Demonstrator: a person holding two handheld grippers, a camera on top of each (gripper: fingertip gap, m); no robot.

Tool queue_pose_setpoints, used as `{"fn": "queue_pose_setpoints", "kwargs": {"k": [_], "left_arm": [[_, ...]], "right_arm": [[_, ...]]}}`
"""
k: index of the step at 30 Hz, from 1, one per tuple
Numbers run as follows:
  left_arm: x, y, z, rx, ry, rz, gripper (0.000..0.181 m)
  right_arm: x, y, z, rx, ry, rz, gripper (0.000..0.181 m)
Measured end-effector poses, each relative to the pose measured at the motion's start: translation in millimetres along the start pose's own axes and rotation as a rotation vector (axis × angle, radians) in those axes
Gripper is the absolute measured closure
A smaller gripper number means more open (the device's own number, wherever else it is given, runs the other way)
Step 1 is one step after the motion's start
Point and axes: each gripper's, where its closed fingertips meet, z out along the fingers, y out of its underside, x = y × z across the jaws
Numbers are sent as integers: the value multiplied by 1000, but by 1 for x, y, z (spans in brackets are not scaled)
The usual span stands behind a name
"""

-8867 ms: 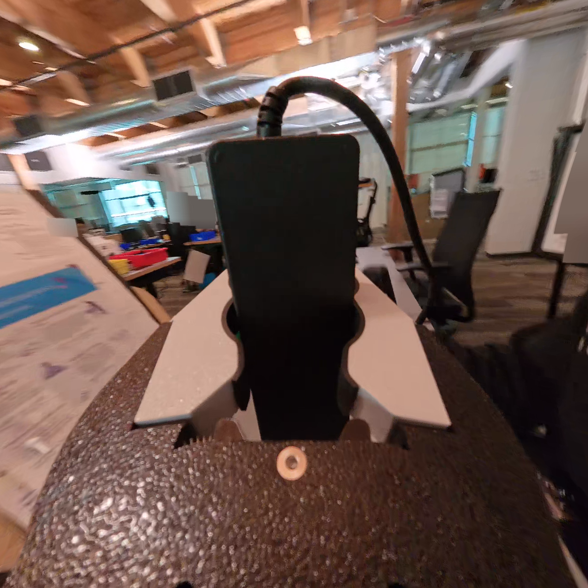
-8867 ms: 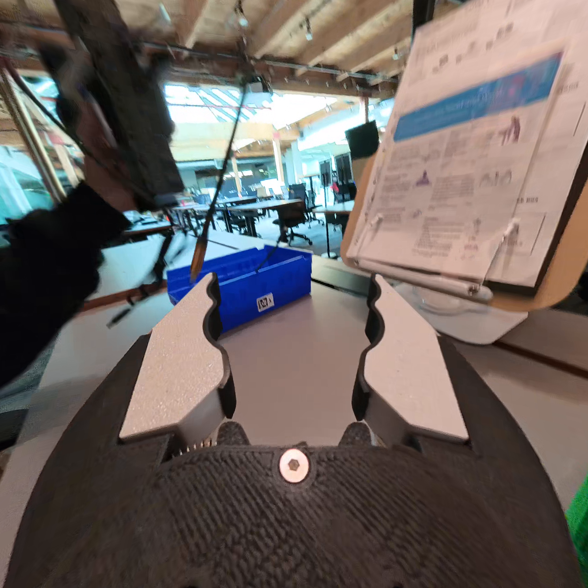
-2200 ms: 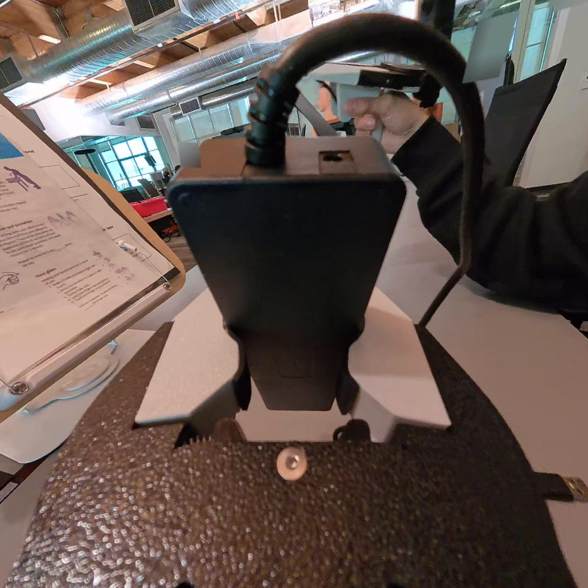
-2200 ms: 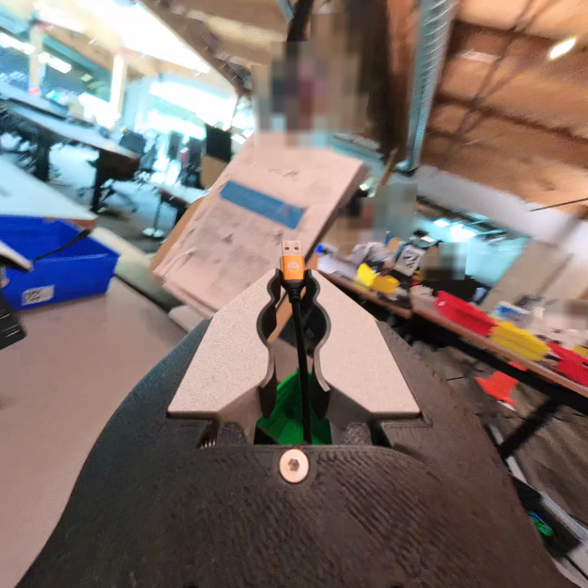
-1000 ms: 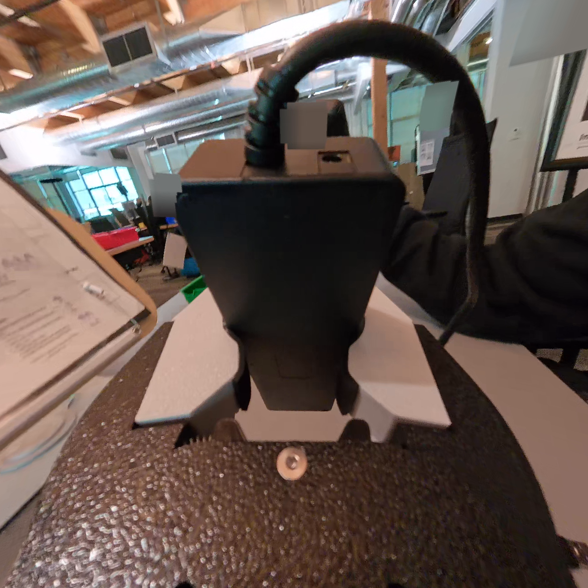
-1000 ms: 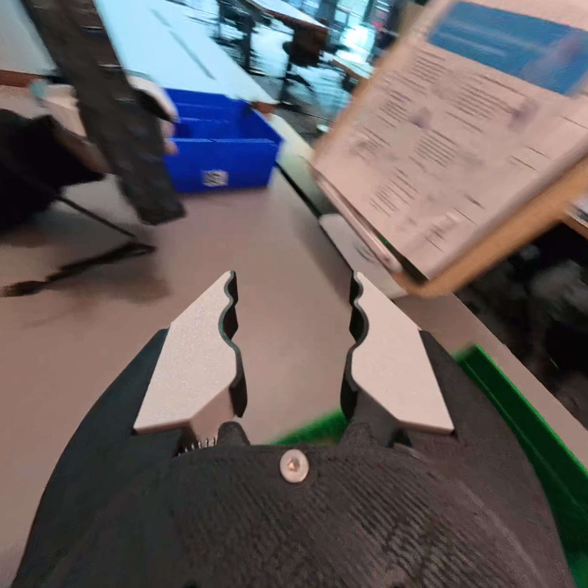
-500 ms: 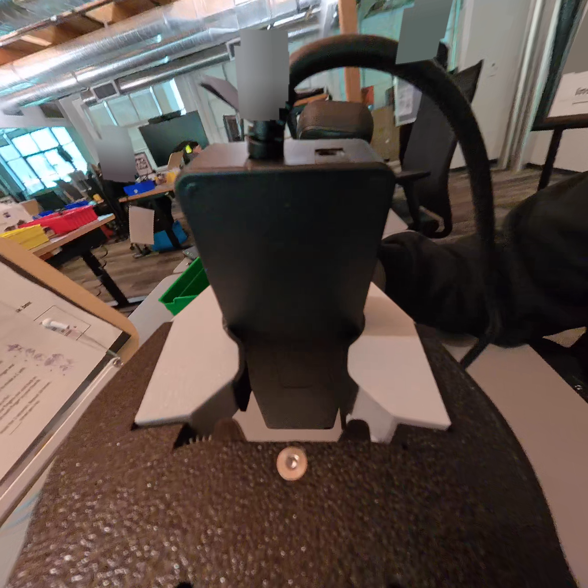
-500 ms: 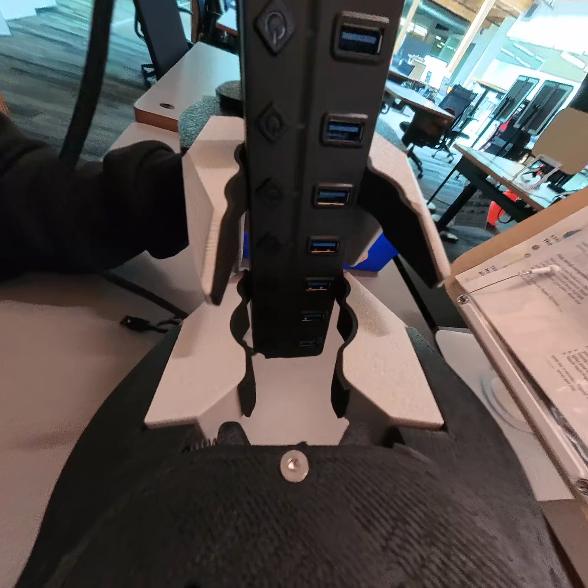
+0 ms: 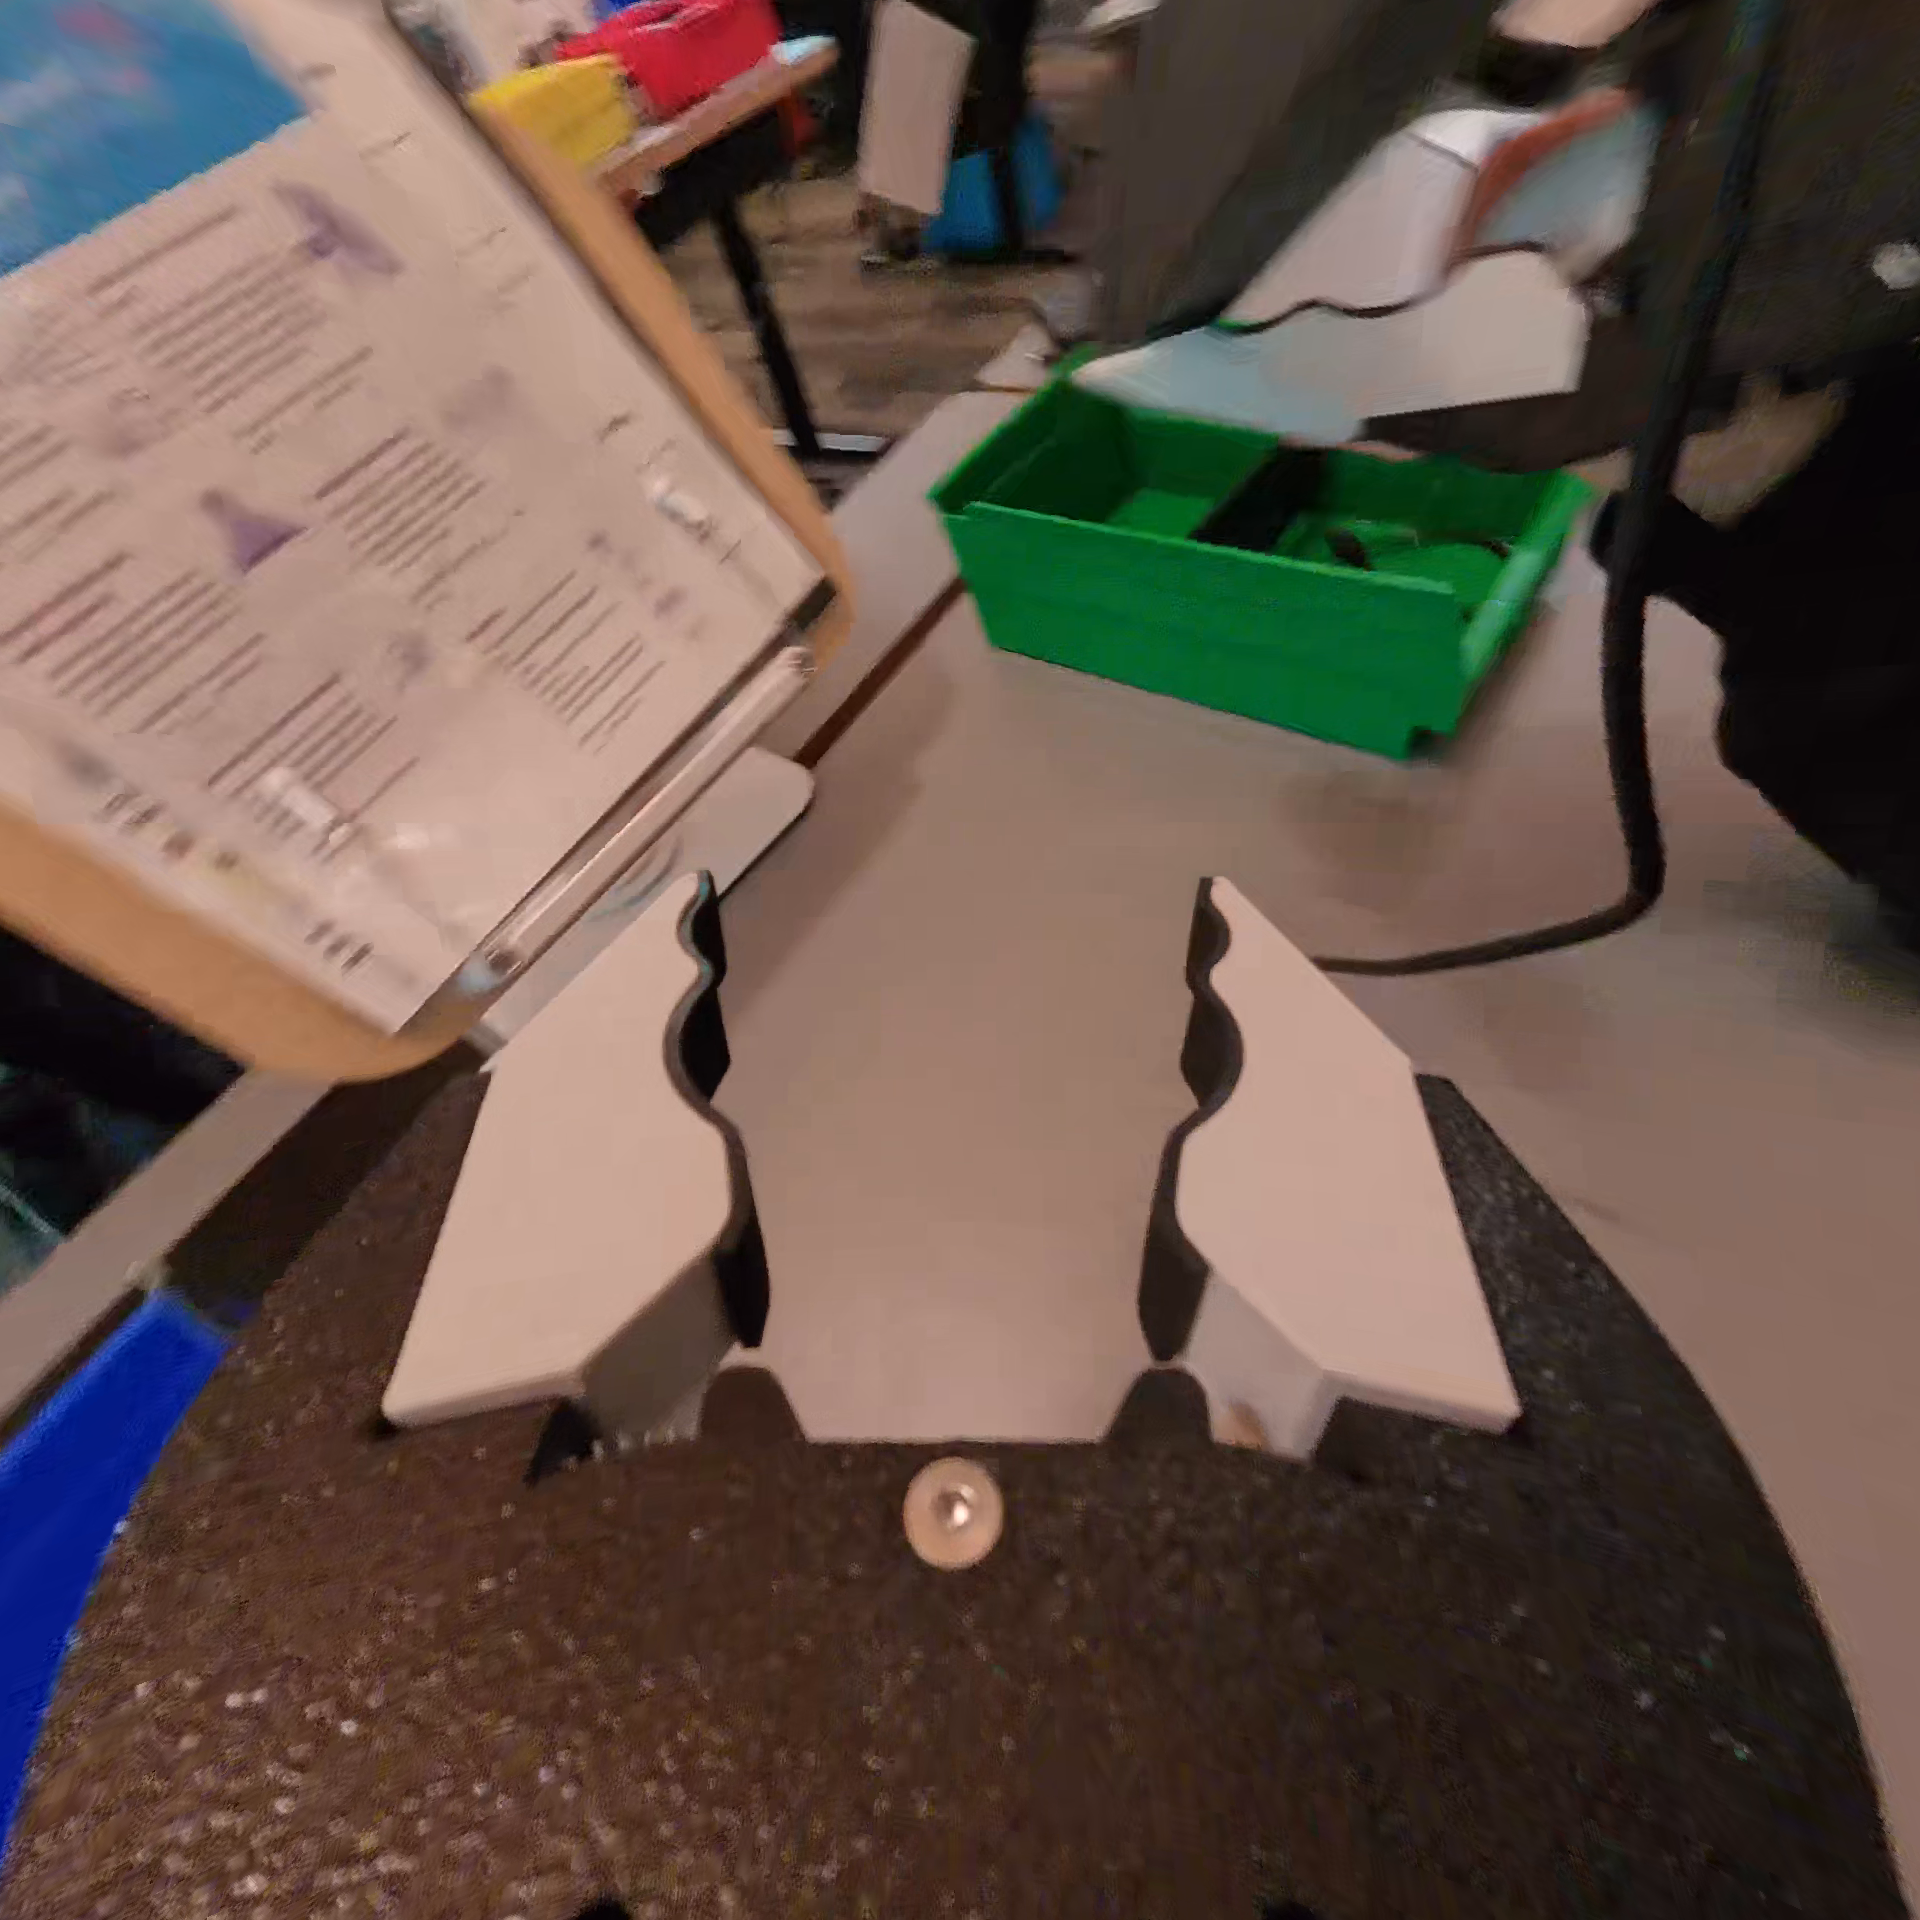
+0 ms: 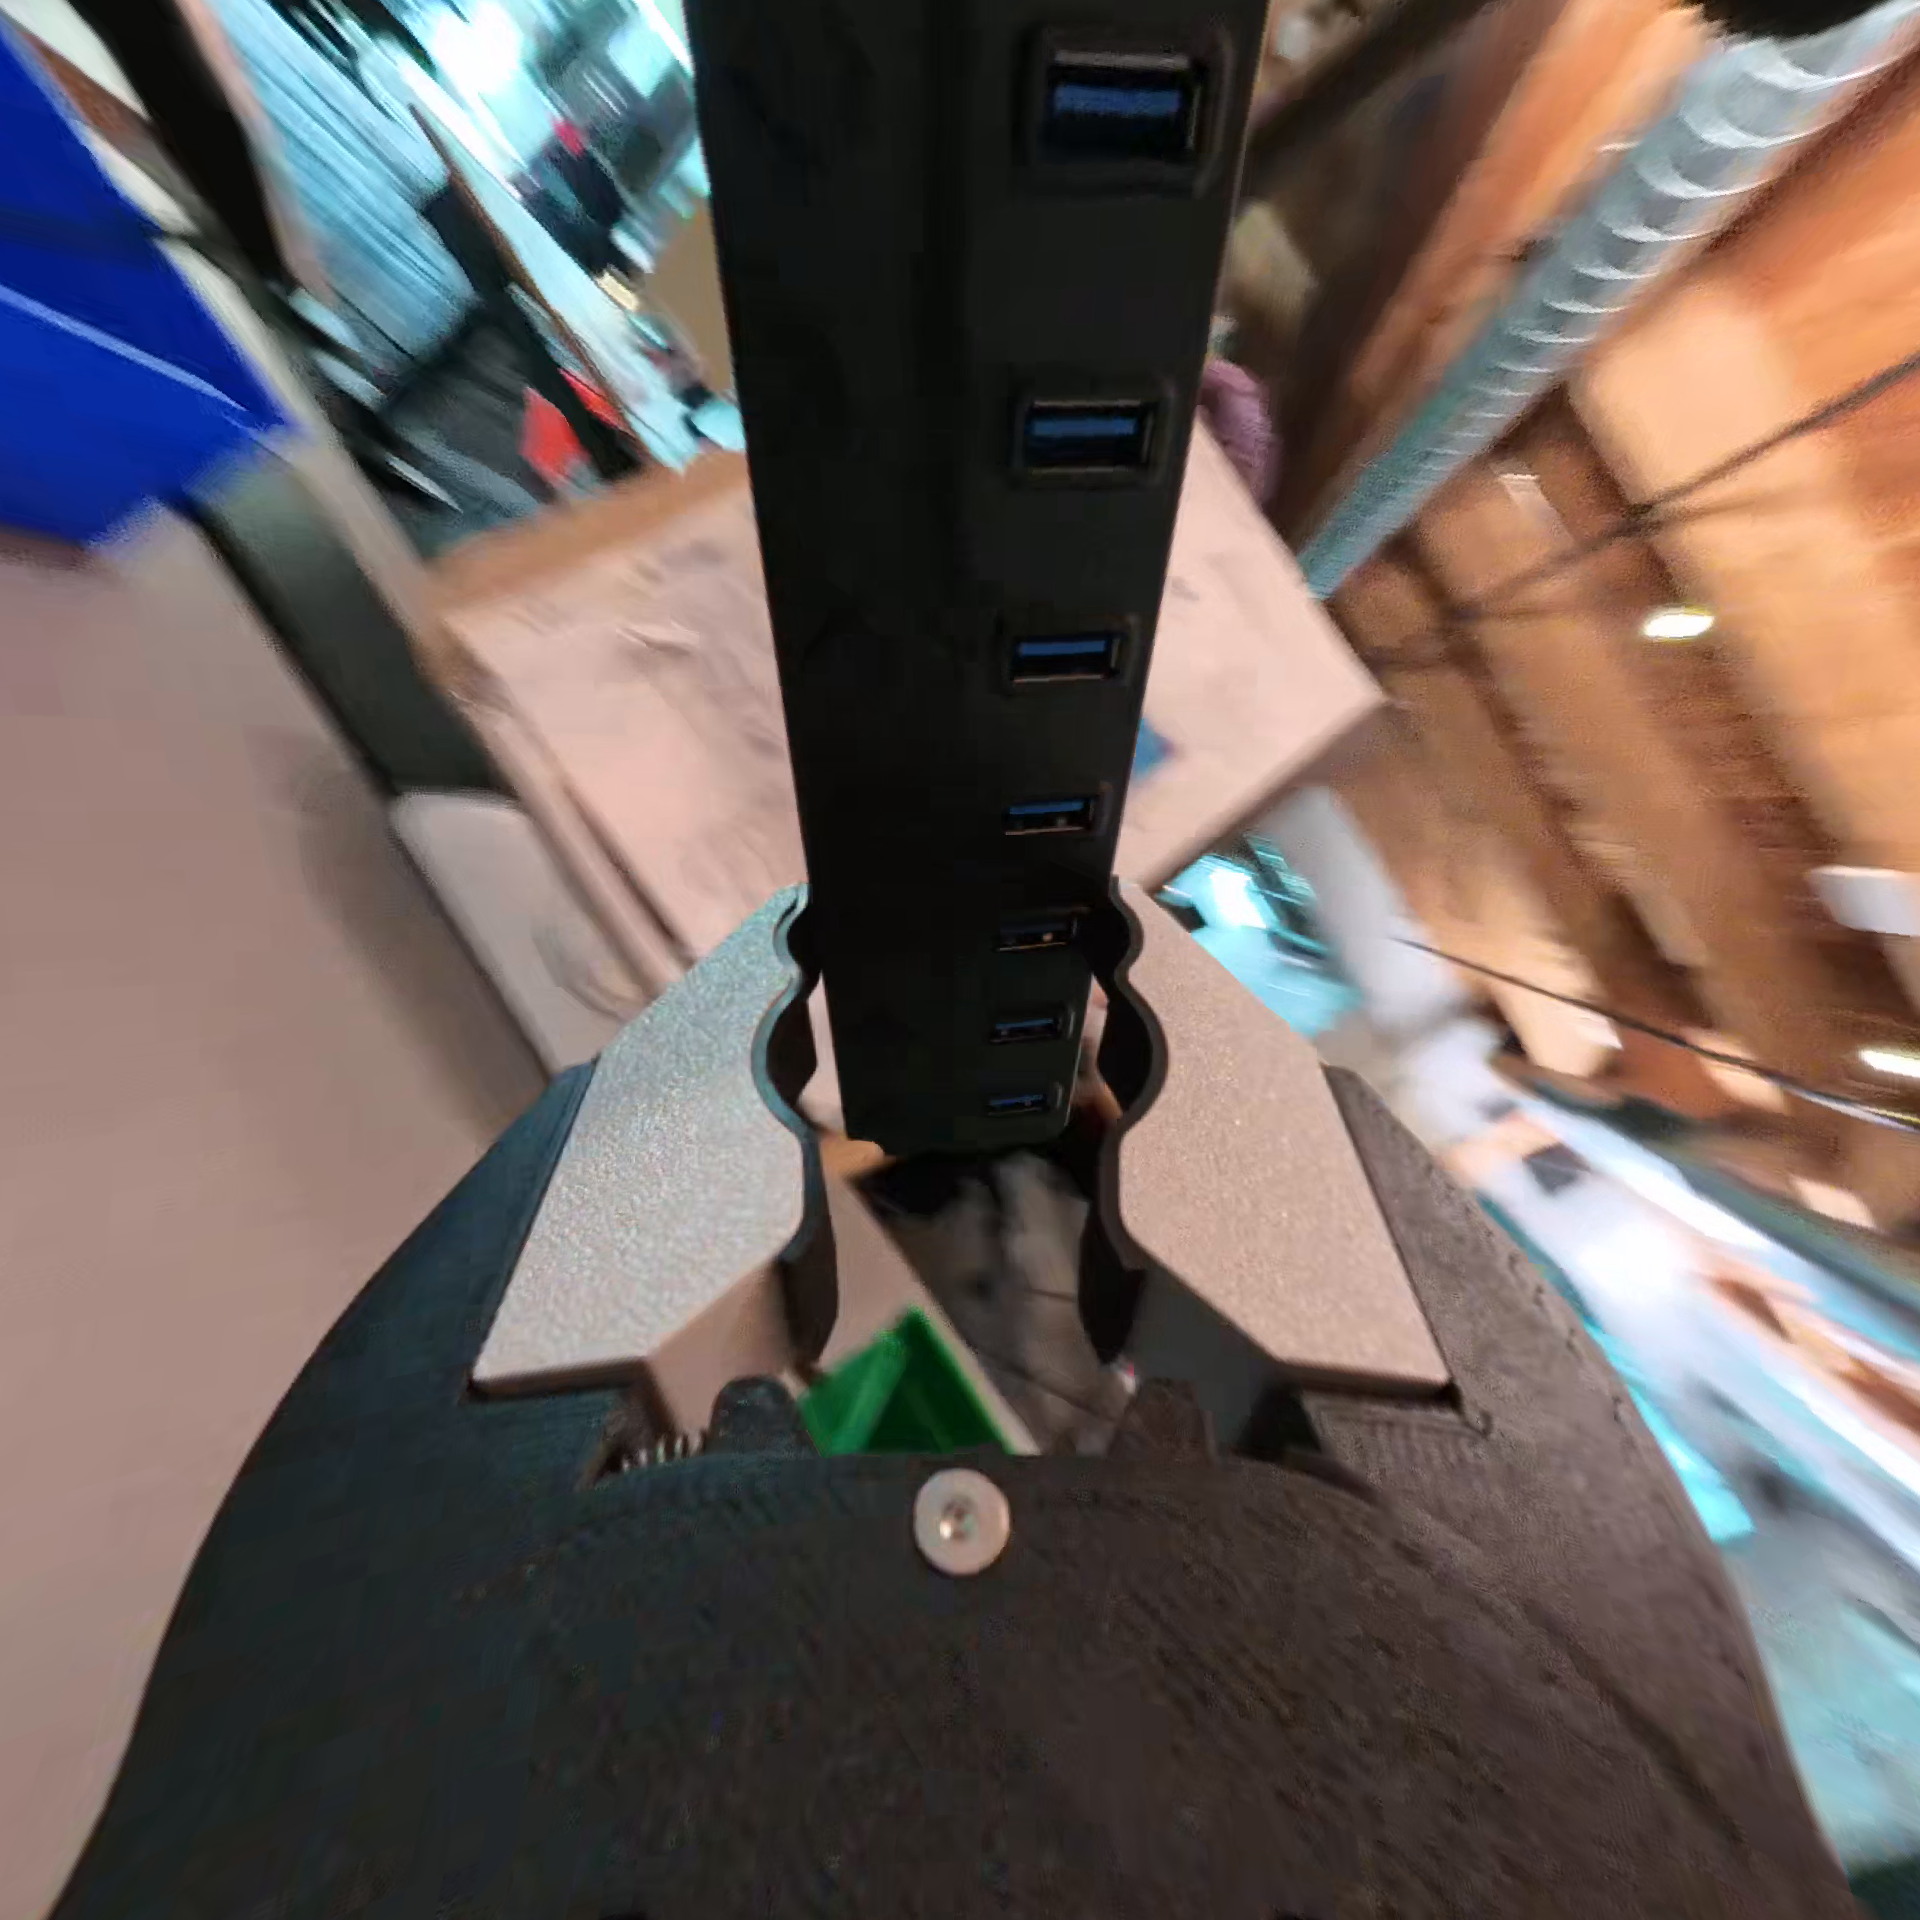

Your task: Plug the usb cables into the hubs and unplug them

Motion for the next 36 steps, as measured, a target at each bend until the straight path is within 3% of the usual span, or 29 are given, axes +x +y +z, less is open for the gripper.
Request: {"fn": "queue_pose_setpoints", "kwargs": {"k": [2, 4, 6, 8, 10, 12, 15, 17, 18, 22, 28, 32, 33, 36], "left_arm": [[-17, -17, -18, 120, -36, -160, 101], [-6, -52, -36, 334, 90, -306, 111], [15, -74, -45, 437, 207, -357, 123], [27, -75, -32, 383, 170, -308, 117], [32, -69, -13, 292, 60, -221, 99], [35, -66, 3, 247, -21, -156, 97], [39, -68, 16, 262, -57, -116, 117], [47, -64, 22, 245, -17, -71, 155], [47, -63, 23, 244, -6, -70, 159], [38, -68, 15, 301, 7, -87, 159], [41, -73, 4, 356, 124, -183, 159], [52, -72, 8, 321, 139, -145, 159], [52, -72, 9, 314, 130, -132, 159], [54, -74, 9, 325, 131, -142, 159]], "right_arm": [[28, 10, -8, -59, 134, -113, 129], [41, 16, -14, -100, 211, -242, 129], [42, 21, -13, -152, 237, -352, 129], [32, 21, -8, -174, 225, -426, 129], [21, 18, -4, -195, 203, -468, 129], [14, 9, -1, -189, 214, -505, 129], [0, -4, 2, -163, 193, -540, 129], [-7, -8, 3, -155, 178, -548, 129], [-7, -7, 4, -161, 177, -556, 129], [-22, -10, 5, -32, 92, -495, 129], [-44, -56, -7, 201, -11, -294, 107], [-50, -59, -5, 196, -3, -308, 118], [-48, -58, -5, 193, 5, -316, 127], [-45, -57, -7, 185, 4, -325, 127]]}}
